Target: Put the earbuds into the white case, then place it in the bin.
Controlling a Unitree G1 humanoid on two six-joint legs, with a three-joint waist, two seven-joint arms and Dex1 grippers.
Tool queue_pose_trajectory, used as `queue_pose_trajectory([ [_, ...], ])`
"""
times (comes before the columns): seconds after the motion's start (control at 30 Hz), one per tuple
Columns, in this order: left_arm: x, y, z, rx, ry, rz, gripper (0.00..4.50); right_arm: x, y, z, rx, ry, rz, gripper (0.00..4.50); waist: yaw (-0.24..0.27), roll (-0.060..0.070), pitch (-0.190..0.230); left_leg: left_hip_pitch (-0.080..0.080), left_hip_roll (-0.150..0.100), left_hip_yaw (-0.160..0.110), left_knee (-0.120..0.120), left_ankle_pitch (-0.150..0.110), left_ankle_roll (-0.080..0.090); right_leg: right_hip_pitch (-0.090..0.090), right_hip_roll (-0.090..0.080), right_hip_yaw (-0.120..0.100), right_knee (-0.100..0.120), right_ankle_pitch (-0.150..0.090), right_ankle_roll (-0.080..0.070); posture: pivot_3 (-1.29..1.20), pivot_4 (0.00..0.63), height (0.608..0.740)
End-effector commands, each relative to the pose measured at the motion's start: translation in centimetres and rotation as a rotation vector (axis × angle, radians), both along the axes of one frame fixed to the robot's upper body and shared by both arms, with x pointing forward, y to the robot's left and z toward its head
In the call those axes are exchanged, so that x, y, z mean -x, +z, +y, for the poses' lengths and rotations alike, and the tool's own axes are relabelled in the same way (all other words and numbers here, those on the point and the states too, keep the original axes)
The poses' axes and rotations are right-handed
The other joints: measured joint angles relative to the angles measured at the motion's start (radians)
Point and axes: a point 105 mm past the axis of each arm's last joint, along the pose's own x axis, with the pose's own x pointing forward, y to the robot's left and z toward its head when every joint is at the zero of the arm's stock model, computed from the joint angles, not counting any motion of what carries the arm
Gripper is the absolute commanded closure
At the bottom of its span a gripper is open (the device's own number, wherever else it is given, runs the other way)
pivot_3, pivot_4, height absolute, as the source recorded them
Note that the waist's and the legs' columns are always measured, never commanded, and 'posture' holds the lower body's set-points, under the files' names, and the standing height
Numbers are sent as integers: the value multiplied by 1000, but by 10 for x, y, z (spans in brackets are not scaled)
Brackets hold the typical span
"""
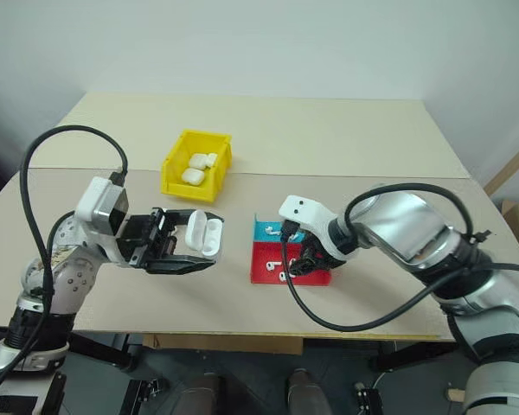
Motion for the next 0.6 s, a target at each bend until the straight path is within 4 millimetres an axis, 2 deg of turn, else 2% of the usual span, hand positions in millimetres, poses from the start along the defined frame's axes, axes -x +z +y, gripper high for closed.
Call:
queue_pose_trajectory([
  [0.03, 5, 12, -1, 20, -29, -57, 1662, -10, 11, 2, 12, -32, -51, 1967, -3, 0, 0, 0, 0, 0, 0, 0, 0, 0, 0, 0, 0, 0, 0, 0, 150, 740],
  [0.27, 8, 10, -4, 32, -24, -79, 1662, -17, 4, 7, 57, -25, -56, 1967, -9, 0, 0, 0, 0, -1, 0, 0, 0, 0, 0, -1, 0, 0, 0, 0, 150, 740],
  [0.47, 11, 10, -6, 56, 7, -121, 1662, -23, -9, 7, 104, -23, -50, 1967, -18, 0, 0, 0, 0, -1, 0, 0, 0, 0, 0, -1, 0, 0, 0, 0, 150, 740],
  [0.6, 16, 15, -5, 77, 20, -138, 1662, -27, -11, 10, 104, -32, -57, 1967, -19, 0, 0, 0, 0, -1, 0, 0, 0, 0, 0, -1, 0, 0, 0, 0, 150, 740],
])
